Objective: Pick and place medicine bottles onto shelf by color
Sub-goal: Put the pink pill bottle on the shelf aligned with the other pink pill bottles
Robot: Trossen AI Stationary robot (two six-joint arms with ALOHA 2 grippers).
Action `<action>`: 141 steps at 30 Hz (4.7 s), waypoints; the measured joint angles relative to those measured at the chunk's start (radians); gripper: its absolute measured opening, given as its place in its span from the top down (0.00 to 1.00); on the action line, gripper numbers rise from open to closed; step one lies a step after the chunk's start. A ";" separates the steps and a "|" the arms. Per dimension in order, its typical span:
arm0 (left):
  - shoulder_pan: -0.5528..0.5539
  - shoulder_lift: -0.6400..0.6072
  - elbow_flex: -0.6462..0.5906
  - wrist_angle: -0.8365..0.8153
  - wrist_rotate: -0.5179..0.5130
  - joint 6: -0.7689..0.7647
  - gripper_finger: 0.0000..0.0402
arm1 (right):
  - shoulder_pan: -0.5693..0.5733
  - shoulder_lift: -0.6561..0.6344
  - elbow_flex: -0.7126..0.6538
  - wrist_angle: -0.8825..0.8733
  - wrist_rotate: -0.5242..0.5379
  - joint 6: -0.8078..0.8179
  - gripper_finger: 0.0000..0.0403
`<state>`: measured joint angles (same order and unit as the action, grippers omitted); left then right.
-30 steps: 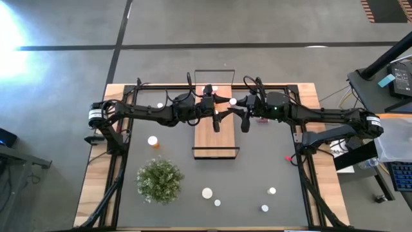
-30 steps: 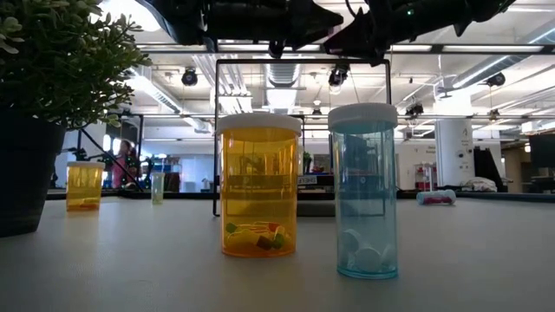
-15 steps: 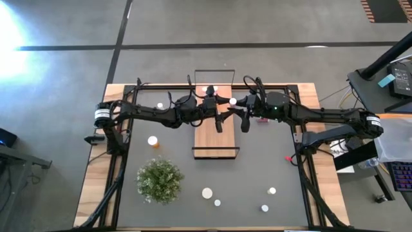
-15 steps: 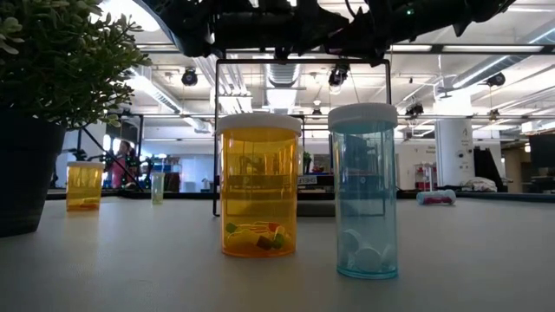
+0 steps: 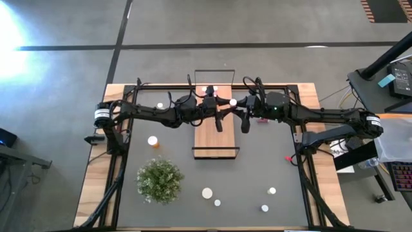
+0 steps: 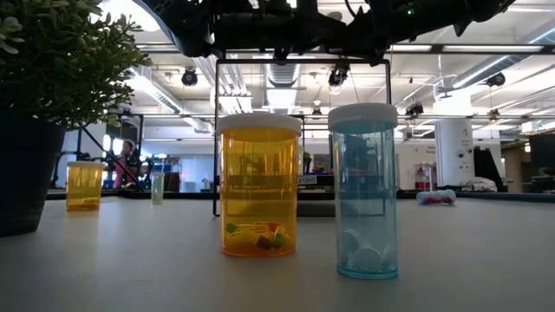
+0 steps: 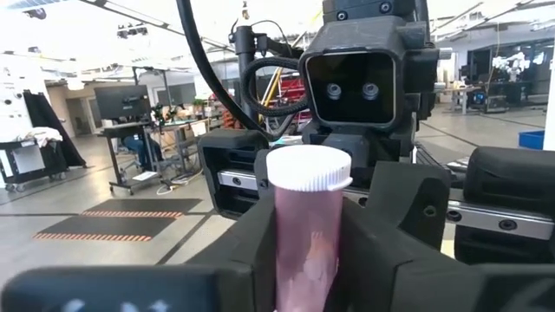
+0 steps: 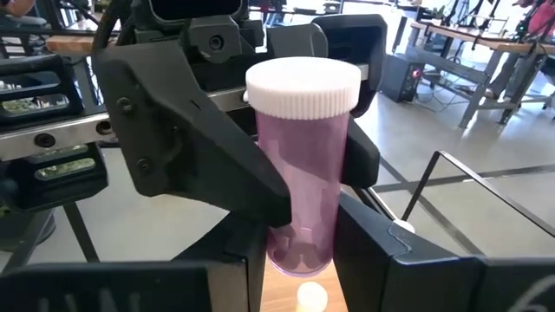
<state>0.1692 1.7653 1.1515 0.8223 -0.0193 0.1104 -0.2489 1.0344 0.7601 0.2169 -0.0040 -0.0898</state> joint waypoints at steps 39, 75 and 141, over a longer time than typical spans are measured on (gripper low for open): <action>-0.021 0.000 0.002 -0.552 0.018 0.000 0.79 | 0.002 -0.105 0.104 -0.685 0.000 0.012 0.49; -0.050 0.000 0.000 -0.623 0.010 0.010 0.79 | 0.035 0.369 0.448 -0.818 -0.172 -0.207 0.49; -0.038 -0.165 0.002 -0.952 -0.310 0.000 0.51 | -0.102 0.311 0.438 -0.916 0.085 -0.156 0.72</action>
<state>0.1314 1.5998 1.1535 -0.1301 -0.3297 0.1101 -0.3505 1.3453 1.1985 -0.6987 0.0814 -0.2459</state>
